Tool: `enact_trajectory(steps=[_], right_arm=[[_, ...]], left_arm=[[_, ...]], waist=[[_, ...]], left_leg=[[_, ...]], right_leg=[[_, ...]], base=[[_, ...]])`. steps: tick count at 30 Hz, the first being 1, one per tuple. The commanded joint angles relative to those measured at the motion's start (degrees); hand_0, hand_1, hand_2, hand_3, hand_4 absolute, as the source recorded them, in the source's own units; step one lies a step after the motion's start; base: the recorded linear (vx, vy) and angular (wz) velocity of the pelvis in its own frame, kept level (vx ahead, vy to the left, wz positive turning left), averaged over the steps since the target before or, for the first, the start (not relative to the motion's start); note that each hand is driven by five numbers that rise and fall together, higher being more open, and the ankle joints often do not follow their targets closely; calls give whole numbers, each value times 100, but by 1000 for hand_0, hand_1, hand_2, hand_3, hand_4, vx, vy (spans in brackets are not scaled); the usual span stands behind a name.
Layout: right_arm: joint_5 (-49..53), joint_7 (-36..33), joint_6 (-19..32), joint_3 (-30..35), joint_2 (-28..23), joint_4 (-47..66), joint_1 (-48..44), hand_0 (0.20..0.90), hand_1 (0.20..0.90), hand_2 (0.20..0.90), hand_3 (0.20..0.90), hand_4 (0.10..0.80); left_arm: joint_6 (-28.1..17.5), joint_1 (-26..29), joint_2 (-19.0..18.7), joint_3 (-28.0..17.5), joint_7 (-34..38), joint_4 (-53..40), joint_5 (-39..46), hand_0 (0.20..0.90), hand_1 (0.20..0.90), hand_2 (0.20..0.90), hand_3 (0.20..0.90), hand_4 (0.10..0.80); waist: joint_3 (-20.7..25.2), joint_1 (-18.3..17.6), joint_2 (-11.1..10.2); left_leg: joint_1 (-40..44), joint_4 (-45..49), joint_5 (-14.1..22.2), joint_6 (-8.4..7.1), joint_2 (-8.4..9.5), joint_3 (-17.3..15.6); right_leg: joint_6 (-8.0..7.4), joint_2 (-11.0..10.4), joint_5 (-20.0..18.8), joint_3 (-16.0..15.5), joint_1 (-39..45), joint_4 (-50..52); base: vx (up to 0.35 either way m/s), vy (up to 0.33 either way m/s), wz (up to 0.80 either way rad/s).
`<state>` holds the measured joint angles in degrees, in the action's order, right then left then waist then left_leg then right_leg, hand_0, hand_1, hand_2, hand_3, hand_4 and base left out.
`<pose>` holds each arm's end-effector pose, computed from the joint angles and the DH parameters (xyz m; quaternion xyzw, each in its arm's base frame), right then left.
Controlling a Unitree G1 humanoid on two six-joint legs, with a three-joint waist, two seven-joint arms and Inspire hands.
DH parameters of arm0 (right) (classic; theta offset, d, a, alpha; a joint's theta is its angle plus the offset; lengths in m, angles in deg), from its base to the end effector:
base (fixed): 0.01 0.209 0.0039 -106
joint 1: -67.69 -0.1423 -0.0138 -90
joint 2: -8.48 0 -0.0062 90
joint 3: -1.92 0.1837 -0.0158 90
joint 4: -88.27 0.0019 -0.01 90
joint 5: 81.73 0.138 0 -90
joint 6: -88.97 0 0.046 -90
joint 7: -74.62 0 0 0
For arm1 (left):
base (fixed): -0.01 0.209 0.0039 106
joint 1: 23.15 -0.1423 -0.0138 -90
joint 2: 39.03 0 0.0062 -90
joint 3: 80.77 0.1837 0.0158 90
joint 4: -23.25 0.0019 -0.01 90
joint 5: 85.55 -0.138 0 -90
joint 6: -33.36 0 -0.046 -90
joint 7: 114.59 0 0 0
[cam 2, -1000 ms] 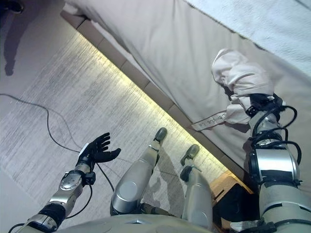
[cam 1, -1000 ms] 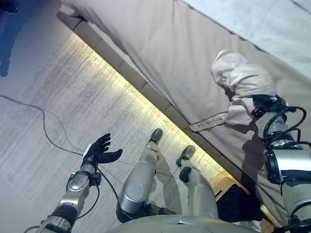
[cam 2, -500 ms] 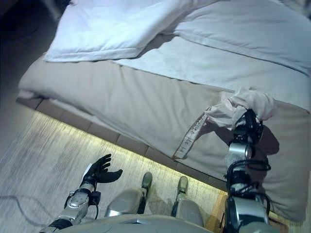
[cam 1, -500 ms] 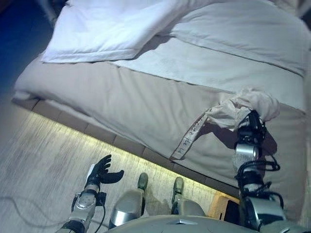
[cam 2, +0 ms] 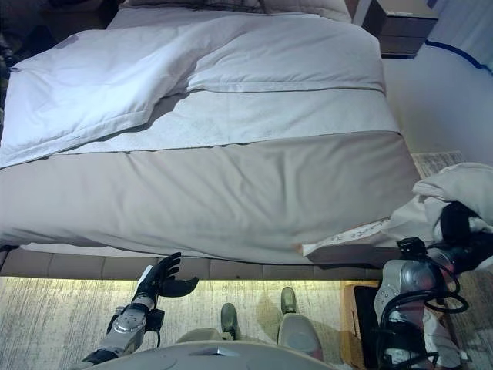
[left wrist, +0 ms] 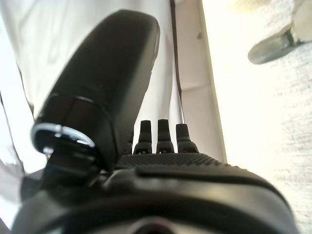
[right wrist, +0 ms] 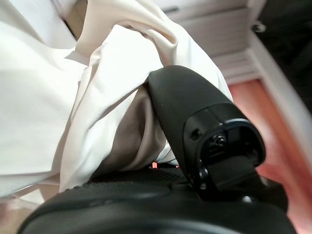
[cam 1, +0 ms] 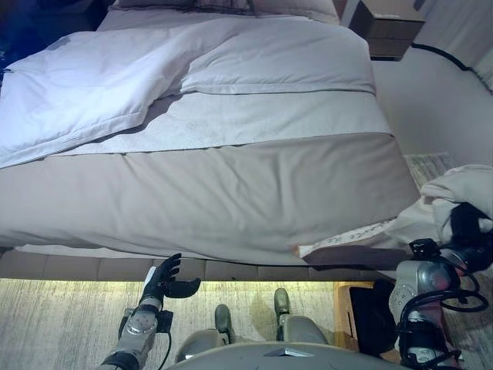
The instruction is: Pick up the clothes from the bed and place them into the basket
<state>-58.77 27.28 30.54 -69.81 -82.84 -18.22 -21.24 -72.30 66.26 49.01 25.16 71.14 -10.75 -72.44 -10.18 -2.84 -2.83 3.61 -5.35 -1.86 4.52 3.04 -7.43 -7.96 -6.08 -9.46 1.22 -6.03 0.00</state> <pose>0.1756 -0.2804 0.0423 0.0839 -0.1605 -0.5786 0.7953 0.1165 0.2228 -0.0904 0.1194 0.3568 0.0397 0.9257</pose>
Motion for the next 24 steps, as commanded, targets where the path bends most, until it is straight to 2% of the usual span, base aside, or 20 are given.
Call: enact_trajectory(steps=[1, 3, 4, 6, 8, 10, 12, 13, 14, 15, 16, 17, 19, 22, 23, 24], right_arm=[[-1271, -1114, 504, 751, -774, 708, -152, 300, 300, 300, 200, 100], [-1397, -1157, 445, 804, -791, 796, -127, 300, 300, 300, 200, 100], [-1474, -1187, 306, 726, -837, 988, -148, 300, 300, 300, 200, 100], [-1719, -1499, -3, 629, -901, 1256, -227, 300, 300, 300, 200, 100], [-1834, -1801, -135, 550, -941, 1317, -251, 300, 300, 300, 200, 100], [-1854, -1955, -242, 512, -999, 1330, -293, 300, 300, 300, 200, 100], [-1934, -1958, -359, 389, -1059, 1359, -459, 300, 300, 300, 200, 100], [-1891, -1805, -409, 305, -1029, 1425, -569, 300, 300, 300, 200, 100], [-1888, -1668, -474, 240, -1009, 1460, -643, 300, 300, 300, 200, 100], [-1854, -1557, -509, 189, -998, 1473, -688, 300, 300, 300, 200, 100], [-1661, -1256, -551, 62, -972, 1469, -766, 300, 300, 300, 200, 100], [-1589, -1177, -563, 29, -964, 1456, -780, 300, 300, 300, 200, 100], [-1029, -545, -534, -173, -926, 1274, -766, 300, 300, 300, 200, 100], [-744, -15, -540, -358, -929, 1059, -797, 300, 300, 300, 200, 100], [-622, 145, -548, -509, -991, 826, -931, 300, 300, 300, 200, 100], [-531, 269, -617, -638, -1000, 729, -1065, 300, 300, 300, 200, 100]], left_arm=[[-110, 160, -230, -38, -71, -29, -292, 900, 900, 900, 900, 800], [-55, 57, -243, -64, -121, -12, -436, 900, 900, 900, 900, 800], [-29, -90, -273, -101, -111, -106, -522, 900, 900, 900, 900, 800], [54, -225, -356, -165, -149, -290, -597, 900, 900, 900, 900, 800], [34, -212, -428, -199, -176, -265, -576, 900, 900, 900, 900, 800], [1, -169, -438, -254, -197, -190, -562, 900, 900, 900, 900, 800], [-99, -157, -378, -300, -145, -122, -532, 900, 900, 900, 900, 800], [-146, -207, -331, -336, -76, -101, -475, 900, 900, 900, 900, 800], [-195, -250, -303, -387, -46, -80, -464, 900, 900, 900, 900, 800], [-221, -272, -294, -424, -25, -67, -463, 900, 900, 900, 900, 800], [-265, -296, -280, -476, 37, -24, -463, 900, 900, 900, 900, 800], [-288, -297, -276, -481, 55, -1, -474, 900, 900, 900, 900, 800], [-337, -348, -182, -587, 61, 31, -399, 900, 900, 900, 900, 800], [-418, -321, -73, -643, 38, 70, -356, 900, 900, 900, 900, 800], [-416, -340, -6, -661, 123, 137, -139, 900, 900, 900, 900, 800], [-499, -437, 44, -719, 102, 209, -40, 900, 900, 900, 900, 800]], waist=[[358, -87, -46], [320, -17, -45], [287, 120, -33], [241, 355, 57], [243, 479, 133], [270, 617, 241], [297, 832, 281], [345, 928, 233], [368, 1008, 167], [391, 1054, 119], [433, 1133, 14], [446, 1150, -13], [462, 1135, -67], [409, 1084, -139], [297, 1180, -180], [227, 1379, -110]], left_leg=[[-15, 133, 584, -39, -46, 360], [15, 139, 595, -70, -69, 146], [38, 110, 564, -92, -99, -182], [40, 95, 556, -79, -189, -497], [-32, 103, 487, -22, -238, -586], [-138, 131, 399, 18, -323, -730], [-262, 177, 311, -17, -419, -1089], [-264, 164, 370, -67, -425, -1188], [-304, 179, 337, -87, -434, -1365], [-335, 189, 300, -112, -452, -1478], [-420, 242, 209, -208, -521, -1683], [-459, 275, 192, -242, -546, -1721], [-585, 441, -17, -483, -752, -1669], [-652, 1034, 125, -625, -989, -1517], [-844, 1497, 161, -638, -849, -937], [-1017, 1429, -6, -653, -549, -14]], right_leg=[[-245, -507, -555, -213, -175, 313], [-323, -620, -671, -674, -275, 469], [-403, -758, -748, -1368, -318, 686], [-439, -1022, -760, -1964, -248, 1055], [-365, -1094, -589, -2086, -180, 1474], [-226, -1099, -283, -2272, -10, 2006], [-167, -1167, -50, -2722, 367, 2160], [-296, -1129, 106, -2811, 653, 2033], [-316, -1086, 196, -2956, 879, 1850], [-302, -1021, 271, -3050, 1028, 1658], [-240, -787, 438, -3183, 1335, 1129], [-224, -719, 469, -3191, 1392, 990], [-67, -431, 670, -2959, 1505, 469], [168, -289, 940, -2921, 1434, 254], [308, -316, 860, -2815, 1322, 255], [317, -267, 841, -2507, 1322, 285]], base=[[-60, -3, -32], [-121, 27, -46], [-194, 52, -86], [-219, 37, -137], [-187, 24, -112], [-200, 34, -45], [-198, -16, -97], [-158, -78, -171], [-108, -117, -167], [-163, -227, -140], [-120, -234, -91], [-88, -245, -85], [-12, -163, -98], [-17, -104, -70], [57, -14, -30], [105, 45, -38]])
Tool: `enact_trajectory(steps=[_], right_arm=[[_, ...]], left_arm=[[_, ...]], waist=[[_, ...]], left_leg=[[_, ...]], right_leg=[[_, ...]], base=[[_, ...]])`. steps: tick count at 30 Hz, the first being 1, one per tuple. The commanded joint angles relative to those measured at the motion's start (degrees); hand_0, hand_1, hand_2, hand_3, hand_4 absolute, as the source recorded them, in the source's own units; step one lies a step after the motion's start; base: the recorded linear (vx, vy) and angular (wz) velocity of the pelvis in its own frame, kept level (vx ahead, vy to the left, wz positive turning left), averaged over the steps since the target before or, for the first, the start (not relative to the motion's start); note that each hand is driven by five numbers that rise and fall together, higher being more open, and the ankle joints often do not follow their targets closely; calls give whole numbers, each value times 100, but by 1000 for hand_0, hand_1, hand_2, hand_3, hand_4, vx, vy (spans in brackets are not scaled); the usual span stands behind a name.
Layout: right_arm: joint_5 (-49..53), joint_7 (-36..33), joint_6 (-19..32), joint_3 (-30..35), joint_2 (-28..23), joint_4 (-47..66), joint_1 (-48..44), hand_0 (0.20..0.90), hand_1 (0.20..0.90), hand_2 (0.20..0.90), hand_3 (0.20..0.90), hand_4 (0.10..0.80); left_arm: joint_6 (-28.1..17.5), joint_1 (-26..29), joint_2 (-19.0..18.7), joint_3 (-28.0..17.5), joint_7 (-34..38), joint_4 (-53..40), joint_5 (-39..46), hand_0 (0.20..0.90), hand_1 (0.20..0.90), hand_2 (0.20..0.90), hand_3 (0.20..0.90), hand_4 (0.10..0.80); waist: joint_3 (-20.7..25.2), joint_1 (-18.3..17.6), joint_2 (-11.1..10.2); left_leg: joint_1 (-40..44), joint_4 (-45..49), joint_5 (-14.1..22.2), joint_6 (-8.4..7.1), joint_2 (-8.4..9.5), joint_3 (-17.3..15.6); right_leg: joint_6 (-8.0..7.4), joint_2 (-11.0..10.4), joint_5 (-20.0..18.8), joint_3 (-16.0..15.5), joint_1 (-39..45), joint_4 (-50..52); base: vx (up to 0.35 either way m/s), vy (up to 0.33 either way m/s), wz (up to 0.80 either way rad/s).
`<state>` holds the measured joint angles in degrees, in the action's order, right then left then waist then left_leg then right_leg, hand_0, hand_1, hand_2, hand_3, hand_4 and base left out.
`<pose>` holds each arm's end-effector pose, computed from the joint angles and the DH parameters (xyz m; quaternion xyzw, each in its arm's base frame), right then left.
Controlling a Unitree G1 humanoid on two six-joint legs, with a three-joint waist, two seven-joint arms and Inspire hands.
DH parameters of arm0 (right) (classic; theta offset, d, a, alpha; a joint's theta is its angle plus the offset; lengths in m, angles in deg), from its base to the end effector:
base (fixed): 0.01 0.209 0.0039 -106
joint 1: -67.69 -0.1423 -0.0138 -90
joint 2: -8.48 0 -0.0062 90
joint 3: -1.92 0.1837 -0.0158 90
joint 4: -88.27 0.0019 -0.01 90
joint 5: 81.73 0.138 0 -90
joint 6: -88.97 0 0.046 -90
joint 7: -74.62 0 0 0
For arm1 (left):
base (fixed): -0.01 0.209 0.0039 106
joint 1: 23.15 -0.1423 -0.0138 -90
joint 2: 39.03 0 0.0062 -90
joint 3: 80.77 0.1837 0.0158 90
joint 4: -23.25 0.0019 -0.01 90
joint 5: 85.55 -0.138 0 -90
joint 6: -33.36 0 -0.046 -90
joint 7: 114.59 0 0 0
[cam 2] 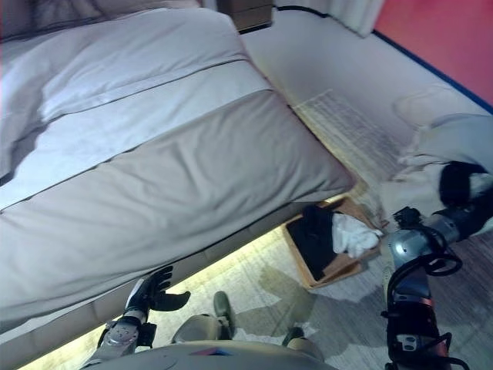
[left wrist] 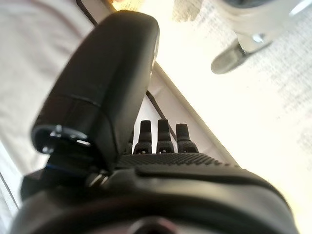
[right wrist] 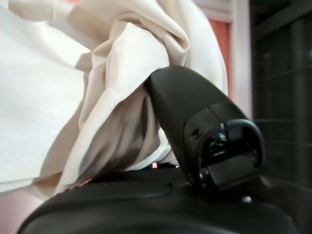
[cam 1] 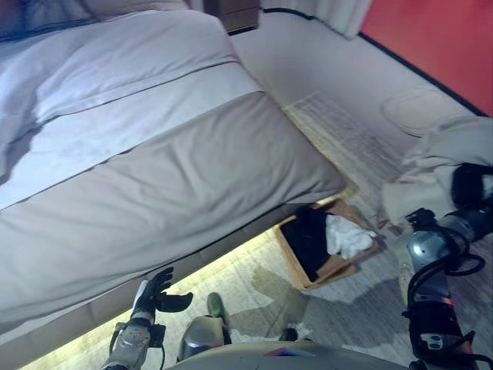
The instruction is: Pick up the clothes from the bed and place them into the basket
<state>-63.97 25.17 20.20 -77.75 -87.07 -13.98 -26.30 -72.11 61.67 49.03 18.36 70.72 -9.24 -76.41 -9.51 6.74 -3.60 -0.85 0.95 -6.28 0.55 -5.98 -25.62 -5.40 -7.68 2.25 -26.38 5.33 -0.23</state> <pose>0.2085 -0.2607 0.0645 0.0252 -0.1502 -0.5069 0.8484 0.0865 0.2387 -0.0962 0.1255 0.3971 0.0785 0.9058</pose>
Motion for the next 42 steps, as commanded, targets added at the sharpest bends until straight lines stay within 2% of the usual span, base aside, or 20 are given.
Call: enact_trajectory(steps=[1, 2, 3, 4, 7, 10, 12, 13, 15, 17, 19, 23, 28, 30, 36, 41, 42], right_arm=[[117, 512, 387, -10, -590, 237, -731, 300, 300, 300, 200, 100], [117, 467, 349, -163, -605, 171, -928, 300, 300, 300, 200, 100], [108, 462, 306, -227, -610, 129, -1040, 300, 300, 300, 200, 100], [62, 466, 297, -336, -595, -90, -1321, 300, 300, 300, 200, 100], [-34, 395, 177, -433, -498, -120, -1305, 300, 300, 300, 200, 100], [101, 530, 108, -427, -497, -193, -1212, 300, 300, 300, 200, 100], [164, 725, -39, -497, -446, -285, -1187, 300, 300, 300, 200, 100], [221, 740, -71, -535, -440, -293, -1209, 300, 300, 300, 200, 100], [269, 736, -135, -650, -470, -467, -1505, 300, 300, 300, 200, 100], [333, 669, -280, -686, -472, -463, -1619, 300, 300, 300, 200, 100], [314, 504, -287, -682, -471, -580, -1646, 300, 300, 300, 200, 100], [323, 254, -461, -615, -685, -909, -1848, 300, 300, 300, 200, 100], [418, 193, -736, -567, -1023, -1363, -1979, 300, 300, 300, 200, 100], [493, 180, -800, -624, -1333, -1846, -2324, 300, 300, 300, 200, 100], [686, 153, -677, -718, -1820, -2793, -2966, 300, 300, 300, 200, 100], [945, 365, -789, -894, -2075, -3286, -3337, 300, 300, 300, 200, 100], [924, 451, -791, -959, -2163, -3465, -3524, 300, 300, 300, 200, 100]], left_arm=[[-701, -106, 94, -69, 99, 111, 422, 900, 900, 900, 900, 800], [-804, -189, 131, -55, 62, 94, 490, 900, 900, 900, 900, 800], [-828, -225, 147, -48, 56, 78, 525, 900, 900, 900, 900, 800], [-801, -247, 174, -76, 130, 96, 613, 900, 900, 900, 900, 800], [-693, -213, 115, -185, 118, 230, 579, 900, 900, 900, 900, 800], [-618, -163, 28, -175, 106, 182, 454, 900, 900, 900, 900, 800], [-615, -142, -74, -216, 118, 137, 580, 900, 900, 900, 900, 800], [-634, -136, -92, -224, 121, 115, 587, 900, 900, 900, 900, 800], [-670, 9, -181, -141, 268, -45, 846, 900, 900, 900, 900, 800], [-613, 42, -199, -191, 405, -122, 1034, 900, 900, 900, 900, 800], [-574, 123, -210, -299, 298, -97, 824, 900, 900, 900, 900, 800], [-571, 128, -204, -157, 278, 1, 665, 900, 900, 900, 900, 800], [-671, -39, -214, -106, 109, 109, 501, 900, 900, 900, 900, 800], [-822, 13, -275, -5, -43, 159, 702, 900, 900, 900, 900, 800], [-1094, 211, -268, 244, -276, -20, 1072, 900, 900, 900, 900, 800], [-1271, 182, -202, 353, -355, -235, 1342, 900, 900, 900, 900, 800], [-1356, 142, -172, 382, -403, -354, 1403, 900, 900, 900, 900, 800]], waist=[[79, 620, 55], [23, 756, 108], [-16, 834, 146], [-88, 942, 199], [55, 923, 265], [154, 918, 263], [155, 852, 328], [141, 834, 349], [17, 820, 400], [-35, 828, 356], [-18, 926, 257], [-8, 1098, 158], [-38, 1253, 232], [-193, 1329, 383], [-813, 1478, 793], [-1219, 1494, 1047], [-1333, 1496, 1098]], left_leg=[[-672, 551, 203, -301, 515, 2420], [-813, 334, 43, -294, 593, 2750], [-910, 318, -84, -306, 621, 2877], [-986, 400, -22, -269, 667, 2946], [-660, 108, 38, -236, 698, 2968], [-492, -31, 117, -130, 791, 2991], [-277, -74, 242, -29, 861, 3087], [-229, -89, 268, -17, 854, 3089], [-230, -125, 318, -77, 708, 3040], [-266, -163, 283, -104, 675, 3005], [-331, -250, 187, -167, 610, 3041], [-541, -297, 65, -252, 572, 3088], [-690, -262, 7, -320, 595, 3153], [-992, -153, -46, -364, 644, 3229], [-1689, 299, -81, -458, 823, 3449], [-2146, 726, -65, -488, 936, 3521], [-2238, 802, 79, -496, 972, 3521]], right_leg=[[68, -8, -281, 556, 222, 300], [84, 61, -288, 792, 248, 214], [101, 96, -261, 907, 289, 189], [116, 79, -145, 1016, 301, 261], [-12, -45, -93, 944, 305, 390], [-88, -111, -107, 865, 228, 659], [-189, -300, -495, 830, -313, 1541], [-199, -351, -550, 848, -488, 1708], [-116, -460, -458, 786, -809, 1583], [-90, -380, -466, 814, -777, 1258], [-45, -279, -365, 638, -572, 836], [-61, -173, -265, 453, -336, 457], [-81, -191, -245, 262, -159, 261], [-71, -243, -200, 166, -257, 292], [-11, -471, -74, -23, -707, 617], [62, -607, -12, -21, -1094, 909], [26, -626, 127, 70, -1214, 1002]], base=[[137, 71, -81], [90, 45, -117], [51, 96, -189], [63, 131, -186], [112, 152, -147], [88, 54, -50], [106, 69, -2], [0, 0, 0], [-73, -84, -8], [10, -137, -14], [69, -209, -4], [39, -100, 5], [38, -13, 14], [-144, 42, 11], [-162, 23, 13], [-74, 22, 8], [-85, 23, 0]])
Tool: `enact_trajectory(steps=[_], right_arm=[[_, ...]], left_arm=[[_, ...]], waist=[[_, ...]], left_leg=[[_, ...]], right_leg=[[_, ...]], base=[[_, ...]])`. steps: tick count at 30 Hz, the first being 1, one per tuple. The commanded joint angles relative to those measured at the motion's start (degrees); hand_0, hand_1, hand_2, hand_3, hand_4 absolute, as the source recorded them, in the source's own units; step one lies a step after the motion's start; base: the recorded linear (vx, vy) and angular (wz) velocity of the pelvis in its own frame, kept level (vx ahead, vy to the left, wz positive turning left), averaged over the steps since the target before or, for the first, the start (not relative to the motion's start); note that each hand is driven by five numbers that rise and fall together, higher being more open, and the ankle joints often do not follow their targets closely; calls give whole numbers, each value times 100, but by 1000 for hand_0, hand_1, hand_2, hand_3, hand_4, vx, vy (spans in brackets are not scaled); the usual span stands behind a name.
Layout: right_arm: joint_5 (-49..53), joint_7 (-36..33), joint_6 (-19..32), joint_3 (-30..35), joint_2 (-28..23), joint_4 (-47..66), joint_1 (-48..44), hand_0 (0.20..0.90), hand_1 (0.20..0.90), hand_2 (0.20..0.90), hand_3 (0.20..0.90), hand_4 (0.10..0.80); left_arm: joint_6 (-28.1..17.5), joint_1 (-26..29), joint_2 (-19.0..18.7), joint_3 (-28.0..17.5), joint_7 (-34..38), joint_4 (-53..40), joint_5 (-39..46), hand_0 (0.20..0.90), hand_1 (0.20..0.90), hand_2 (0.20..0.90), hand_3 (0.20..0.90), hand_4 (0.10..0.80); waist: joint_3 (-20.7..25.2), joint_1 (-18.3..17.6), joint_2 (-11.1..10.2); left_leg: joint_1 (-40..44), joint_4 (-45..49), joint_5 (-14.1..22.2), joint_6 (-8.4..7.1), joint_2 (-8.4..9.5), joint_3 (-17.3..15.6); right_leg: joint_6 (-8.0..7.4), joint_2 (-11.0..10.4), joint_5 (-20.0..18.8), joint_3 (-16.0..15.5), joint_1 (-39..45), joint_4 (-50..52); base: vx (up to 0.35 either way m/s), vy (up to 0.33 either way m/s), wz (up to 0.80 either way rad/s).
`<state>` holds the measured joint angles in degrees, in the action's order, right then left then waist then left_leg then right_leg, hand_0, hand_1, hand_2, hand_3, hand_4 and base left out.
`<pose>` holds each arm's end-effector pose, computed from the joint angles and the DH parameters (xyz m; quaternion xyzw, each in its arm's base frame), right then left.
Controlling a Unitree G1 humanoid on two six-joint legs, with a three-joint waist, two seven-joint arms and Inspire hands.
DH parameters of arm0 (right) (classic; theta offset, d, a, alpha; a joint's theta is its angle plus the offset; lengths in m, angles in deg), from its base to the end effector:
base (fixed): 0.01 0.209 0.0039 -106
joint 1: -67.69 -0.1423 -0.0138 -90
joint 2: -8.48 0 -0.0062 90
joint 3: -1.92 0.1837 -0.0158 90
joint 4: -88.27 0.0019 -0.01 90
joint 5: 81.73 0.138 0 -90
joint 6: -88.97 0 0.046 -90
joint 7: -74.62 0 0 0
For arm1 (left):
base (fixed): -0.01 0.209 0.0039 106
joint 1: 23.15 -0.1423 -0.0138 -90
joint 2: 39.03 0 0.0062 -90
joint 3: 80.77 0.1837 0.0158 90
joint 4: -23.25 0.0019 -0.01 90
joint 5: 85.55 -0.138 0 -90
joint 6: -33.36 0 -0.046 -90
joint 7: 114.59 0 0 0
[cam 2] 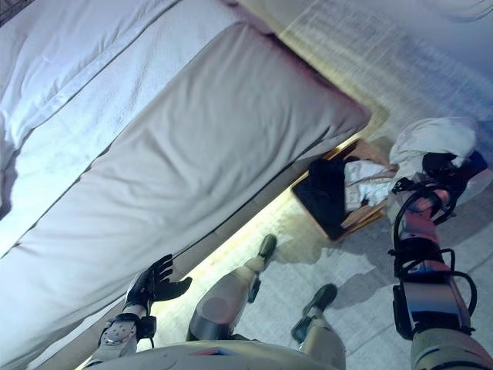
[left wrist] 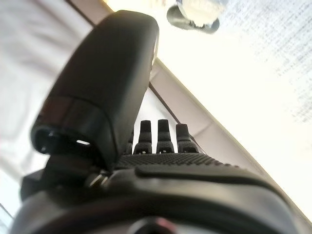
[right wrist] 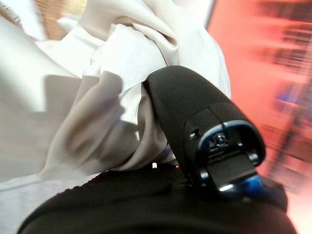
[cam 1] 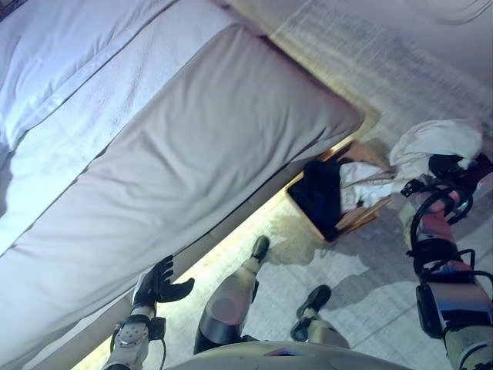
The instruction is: Pick up the clothes from the bed and place them into the basket
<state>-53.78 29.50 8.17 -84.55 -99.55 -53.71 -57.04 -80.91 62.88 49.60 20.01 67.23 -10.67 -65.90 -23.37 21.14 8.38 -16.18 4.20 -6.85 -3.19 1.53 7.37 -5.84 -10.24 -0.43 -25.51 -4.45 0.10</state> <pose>0.2905 -0.3059 0.0958 -0.0065 0.0031 -0.5384 0.8427 0.1020 0.2326 -0.0886 0.0451 0.3062 0.0855 0.9470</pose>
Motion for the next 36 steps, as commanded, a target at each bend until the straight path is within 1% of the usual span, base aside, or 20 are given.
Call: enact_trajectory(steps=[1, 2, 3, 4, 5, 10, 13, 15, 20, 23, 24, 25, 26, 28, 29, 31, 32, 34, 35, 36], right_arm=[[-97, 67, 387, -290, -939, 468, -510, 300, 300, 300, 200, 100], [-87, 185, 316, -352, -971, 407, -603, 300, 300, 300, 200, 100], [-101, 214, 281, -412, -977, 364, -684, 300, 300, 300, 200, 100], [-77, 248, 229, -454, -993, 380, -733, 495, 495, 495, 428, 328], [90, 534, 36, -525, -1048, 264, -848, 900, 900, 900, 900, 800], [213, 996, -112, -655, -1011, 35, -947, 900, 900, 900, 900, 800], [322, 1262, -36, -618, -944, -67, -811, 900, 900, 900, 900, 800], [354, 1281, -21, -584, -926, -64, -778, 900, 900, 900, 900, 800], [473, 1610, -3, -514, -810, -76, -650, 900, 900, 900, 900, 800], [560, 1798, -19, -474, -619, 35, -401, 900, 900, 900, 900, 800], [566, 1888, -1, -446, -553, 51, -304, 900, 900, 900, 900, 800], [605, 2030, 50, -420, -369, 115, -64, 900, 900, 900, 900, 800], [585, 2054, 28, -414, -333, 136, -21, 900, 900, 900, 900, 800], [433, 2175, 64, -470, 42, 255, 460, 900, 900, 900, 900, 800], [420, 2191, 58, -475, 69, 266, 500, 900, 900, 900, 900, 800], [388, 2360, 73, -590, 447, 321, 1028, 900, 900, 900, 900, 800], [339, 2498, 104, -605, 540, 281, 1171, 900, 900, 900, 900, 800], [283, 2985, 292, -757, 990, 129, 1940, 900, 900, 900, 900, 800], [223, 3153, 254, -805, 1129, 46, 2116, 900, 900, 900, 900, 800], [213, 3251, 369, -900, 1377, -173, 2354, 900, 900, 900, 900, 800]], left_arm=[[-487, 22, -229, 220, -69, -242, 366, 900, 900, 900, 900, 800], [-493, -6, -233, 247, -66, -328, 446, 900, 900, 900, 900, 800], [-486, -30, -238, 234, -92, -424, 465, 900, 900, 900, 900, 800], [-490, -43, -251, 231, -115, -508, 484, 900, 900, 900, 900, 800], [-499, -44, -306, 221, -128, -611, 551, 900, 900, 900, 900, 800], [-387, -71, -368, 171, -218, -764, 792, 900, 900, 900, 900, 800], [-281, -83, -376, 147, -440, -779, 927, 900, 900, 900, 900, 800], [-278, -94, -385, 136, -498, -779, 949, 900, 900, 900, 900, 800], [-278, -91, -453, 118, -573, -778, 974, 900, 900, 900, 900, 800], [-241, -89, -447, 67, -520, -773, 913, 900, 900, 900, 900, 800], [-231, -86, -461, 58, -505, -773, 900, 900, 900, 900, 900, 800], [-194, -73, -460, -18, -491, -725, 869, 900, 900, 900, 900, 800], [-190, -72, -461, -35, -502, -715, 865, 900, 900, 900, 900, 800], [-98, -56, -442, -156, -482, -627, 687, 900, 900, 900, 900, 800], [-98, -58, -443, -165, -484, -622, 670, 900, 900, 900, 900, 800], [-10, -71, -413, -228, -436, -579, 489, 900, 900, 900, 900, 800], [4, -72, -397, -246, -433, -561, 429, 900, 900, 900, 900, 800], [135, -119, -284, -291, -312, -481, 204, 900, 900, 900, 900, 800], [133, -132, -230, -306, -292, -435, 130, 900, 900, 900, 900, 800], [180, -122, -169, -313, -213, -350, 7, 900, 900, 900, 900, 800]], waist=[[7, 78, -39], [-38, 70, -38], [-93, 82, -6], [-151, 86, 18], [-238, 103, 51], [-328, 131, 82], [-352, 153, 85], [-344, 153, 77], [-258, 149, -33], [-119, 130, -179], [-89, 138, -188], [30, 123, -298], [48, 119, -318], [282, 85, -481], [300, 83, -494], [555, 54, -630], [621, 50, -659], [975, 11, -793], [1087, -4, -837], [1250, -45, -902]], left_leg=[[-799, 509, -8, -84, 240, 203], [-786, 511, 138, -99, 252, 213], [-832, 516, 135, -82, 264, 202], [-889, 529, 129, -79, 270, 194], [-968, 543, 117, -62, 287, 176], [-1018, 564, 120, -38, 309, 151], [-989, 550, 128, -37, 312, 142], [-970, 541, 138, -34, 317, 142], [-832, 459, 165, -33, 321, 143], [-656, 315, 172, -51, 274, 133], [-662, 278, 27, -21, 263, 111], [-530, 158, 36, -40, 209, 91], [-504, 136, 37, -45, 199, 86], [-273, -64, 30, -52, 106, 43], [-253, -82, 27, -54, 98, 40], [-34, -264, 16, -52, 36, 38], [23, -314, 11, -53, 22, 41], [291, -504, -6, -38, -34, 14], [372, -549, -5, -33, -51, 7], [518, -631, -2, -16, -66, 3]], right_leg=[[102, -398, 256, -101, -317, 986], [59, -391, 393, -15, -375, 1041], [47, -413, 380, -10, -468, 1076], [42, -422, 374, -18, -533, 1097], [35, -436, 367, -39, -627, 1129], [31, -464, 387, -46, -712, 1190], [11, -477, 384, -79, -635, 1152], [-4, -482, 379, -84, -614, 1134], [-22, -418, 376, -44, -416, 971], [-40, -327, 345, -12, -185, 758], [-14, -313, 197, -85, -162, 689], [-21, -257, 194, -63, 21, 538], [-24, -248, 192, -59, 53, 511], [-32, -174, 183, -28, 283, 356], [-33, -168, 181, -27, 302, 342], [-35, -98, 171, -16, 485, 231], [-36, -81, 167, -18, 527, 204], [-28, -14, 158, -3, 717, 101], [-23, 3, 166, 10, 779, 87], [-9, 51, 189, 73, 855, 84]], base=[[-28, -37, 5], [-69, 17, 9], [-8, -47, 11], [-110, 16, 5], [-100, 24, 2], [-23, 38, 2], [10, 33, 7], [0, 13, 9], [-2, 9, 3], [-1, 10, 1], [0, 0, 0], [-30, 27, -2], [86, -39, -3], [72, -29, -6], [77, -29, -4], [78, -28, 2], [78, -8, 2], [132, 4, 1], [144, -3, -1], [111, -17, -1]])
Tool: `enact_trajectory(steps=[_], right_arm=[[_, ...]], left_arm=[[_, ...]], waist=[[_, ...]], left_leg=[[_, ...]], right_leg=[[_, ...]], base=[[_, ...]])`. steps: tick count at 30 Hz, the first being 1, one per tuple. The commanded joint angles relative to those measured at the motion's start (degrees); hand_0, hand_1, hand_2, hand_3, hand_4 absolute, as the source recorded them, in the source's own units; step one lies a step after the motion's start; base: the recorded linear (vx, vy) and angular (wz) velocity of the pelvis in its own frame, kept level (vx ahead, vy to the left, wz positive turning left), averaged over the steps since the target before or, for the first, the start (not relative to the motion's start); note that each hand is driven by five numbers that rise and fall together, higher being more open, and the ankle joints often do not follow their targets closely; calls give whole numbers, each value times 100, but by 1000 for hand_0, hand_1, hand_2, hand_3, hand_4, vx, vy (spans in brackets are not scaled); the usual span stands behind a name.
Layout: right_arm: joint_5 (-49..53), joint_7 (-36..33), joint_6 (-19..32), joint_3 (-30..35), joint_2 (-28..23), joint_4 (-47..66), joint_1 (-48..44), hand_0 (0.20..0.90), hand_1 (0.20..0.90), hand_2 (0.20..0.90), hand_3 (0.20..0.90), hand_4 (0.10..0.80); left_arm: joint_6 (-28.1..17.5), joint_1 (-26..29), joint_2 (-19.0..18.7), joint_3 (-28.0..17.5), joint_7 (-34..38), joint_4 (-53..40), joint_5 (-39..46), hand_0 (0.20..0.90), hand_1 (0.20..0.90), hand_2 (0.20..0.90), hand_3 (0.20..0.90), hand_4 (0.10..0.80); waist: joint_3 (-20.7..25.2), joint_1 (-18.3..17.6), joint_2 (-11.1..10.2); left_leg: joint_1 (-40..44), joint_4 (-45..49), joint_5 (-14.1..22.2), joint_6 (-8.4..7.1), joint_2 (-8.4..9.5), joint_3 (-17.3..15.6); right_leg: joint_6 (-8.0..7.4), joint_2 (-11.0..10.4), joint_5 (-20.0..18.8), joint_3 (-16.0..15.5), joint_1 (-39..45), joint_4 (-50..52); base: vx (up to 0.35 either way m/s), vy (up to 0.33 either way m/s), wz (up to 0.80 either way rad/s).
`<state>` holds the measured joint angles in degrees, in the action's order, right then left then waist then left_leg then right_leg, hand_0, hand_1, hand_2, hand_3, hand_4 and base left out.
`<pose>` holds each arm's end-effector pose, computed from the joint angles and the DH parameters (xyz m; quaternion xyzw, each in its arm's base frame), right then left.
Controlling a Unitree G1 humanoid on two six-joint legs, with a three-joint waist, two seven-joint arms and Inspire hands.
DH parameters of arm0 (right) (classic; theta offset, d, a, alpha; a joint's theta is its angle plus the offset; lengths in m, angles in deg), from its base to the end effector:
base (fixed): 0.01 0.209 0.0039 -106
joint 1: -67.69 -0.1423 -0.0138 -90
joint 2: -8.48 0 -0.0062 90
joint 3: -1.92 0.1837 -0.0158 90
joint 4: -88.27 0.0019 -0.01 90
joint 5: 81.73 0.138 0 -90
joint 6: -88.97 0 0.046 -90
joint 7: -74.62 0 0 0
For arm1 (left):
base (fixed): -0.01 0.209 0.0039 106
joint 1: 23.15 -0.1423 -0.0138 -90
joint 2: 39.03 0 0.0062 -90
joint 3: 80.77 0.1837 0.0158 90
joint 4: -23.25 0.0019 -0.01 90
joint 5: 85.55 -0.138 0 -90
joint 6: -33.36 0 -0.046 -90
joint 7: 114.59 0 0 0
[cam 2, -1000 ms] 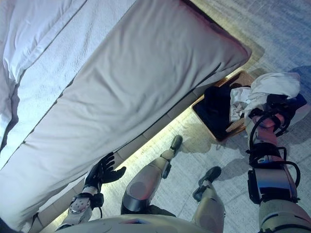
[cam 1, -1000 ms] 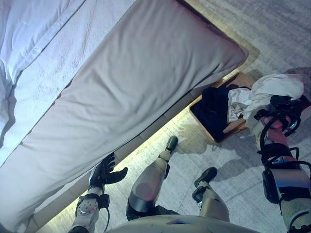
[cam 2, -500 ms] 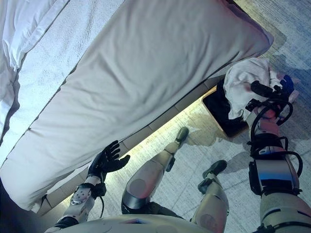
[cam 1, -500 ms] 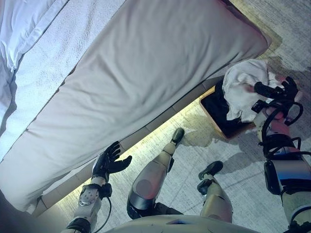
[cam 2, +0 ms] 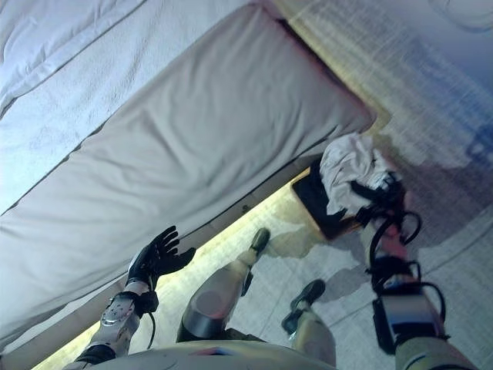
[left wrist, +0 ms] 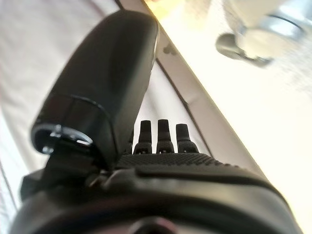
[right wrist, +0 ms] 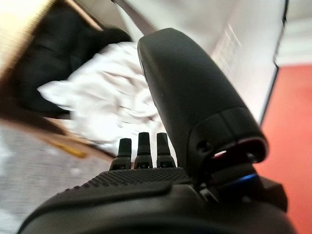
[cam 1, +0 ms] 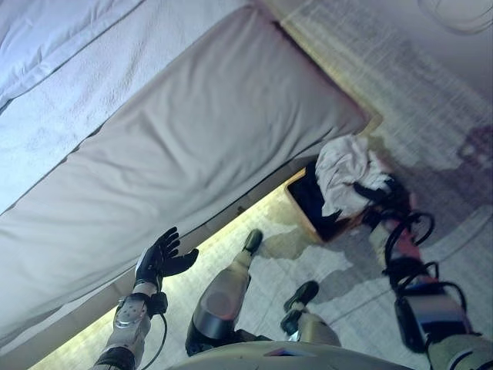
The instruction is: Pick up the clothes from the bed and place them into the basket
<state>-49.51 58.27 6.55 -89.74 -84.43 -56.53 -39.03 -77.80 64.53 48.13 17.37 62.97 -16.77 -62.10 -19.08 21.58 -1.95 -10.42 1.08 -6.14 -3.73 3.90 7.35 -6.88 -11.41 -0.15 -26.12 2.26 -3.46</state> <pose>0.2173 -0.2437 -0.0341 0.0610 0.2451 -0.2773 0.9270 0.1263 0.2406 -0.0734 0.0055 0.2620 0.0762 0.9620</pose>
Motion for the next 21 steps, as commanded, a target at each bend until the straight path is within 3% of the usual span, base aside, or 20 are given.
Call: enact_trajectory(steps=[1, 3, 4, 8, 10, 15, 21], right_arm=[[-283, 416, 581, -428, 18, -30, 687, 900, 900, 900, 900, 800], [-250, 607, 517, -441, 209, -269, 889, 900, 900, 900, 900, 800], [-106, 668, 562, -420, 363, -547, 1137, 900, 900, 900, 900, 800], [-149, 986, 315, -443, 665, -1278, 1388, 900, 900, 900, 900, 800], [-320, 1197, 53, -430, 782, -1605, 1498, 900, 900, 900, 900, 800], [-219, 1139, -567, -406, 884, -1994, 1622, 900, 900, 900, 900, 800], [-468, 1438, -557, -372, 824, -2033, 1654, 900, 900, 900, 900, 800]], left_arm=[[-96, -260, 19, -24, 277, 345, -459, 900, 900, 900, 900, 800], [-40, -174, 105, 75, 337, 566, -655, 900, 900, 900, 900, 800], [-47, -68, 176, 221, 365, 812, -750, 900, 900, 900, 900, 800], [-53, 108, 329, 285, 350, 1273, -835, 900, 900, 900, 900, 800], [-180, 162, 422, 226, 191, 1393, -547, 900, 900, 900, 900, 800], [73, 252, 475, 145, -60, 1632, -612, 900, 900, 900, 900, 800], [268, 350, 471, 218, -244, 1739, -258, 900, 900, 900, 900, 800]], waist=[[927, -143, 95], [1110, -300, 48], [1275, -488, 34], [1455, -654, -11], [1507, -747, -16], [1567, -904, 61], [1624, -1155, 124]], left_leg=[[29, -380, -76, 51, -309, 6], [161, -440, -69, 91, -302, 75], [233, -486, -100, 145, -270, 181], [454, -570, -122, 131, -257, 221], [568, -559, -88, 118, -272, 225], [736, -541, -15, 144, -281, 96], [940, -533, 84, 211, -256, -18]], right_leg=[[110, 218, 184, 217, 212, 439], [175, 348, 228, 505, 221, 443], [256, 505, 257, 801, 177, 498], [288, 651, 307, 888, 318, 560], [309, 665, 243, 946, 322, 508], [360, 688, 252, 1022, 404, 486], [392, 720, 341, 1167, 422, 607]], base=[[152, -37, 0], [126, -53, 8], [106, -56, 30], [40, -53, 58], [0, 0, 0], [1, 7, 0], [16, 42, -8]])
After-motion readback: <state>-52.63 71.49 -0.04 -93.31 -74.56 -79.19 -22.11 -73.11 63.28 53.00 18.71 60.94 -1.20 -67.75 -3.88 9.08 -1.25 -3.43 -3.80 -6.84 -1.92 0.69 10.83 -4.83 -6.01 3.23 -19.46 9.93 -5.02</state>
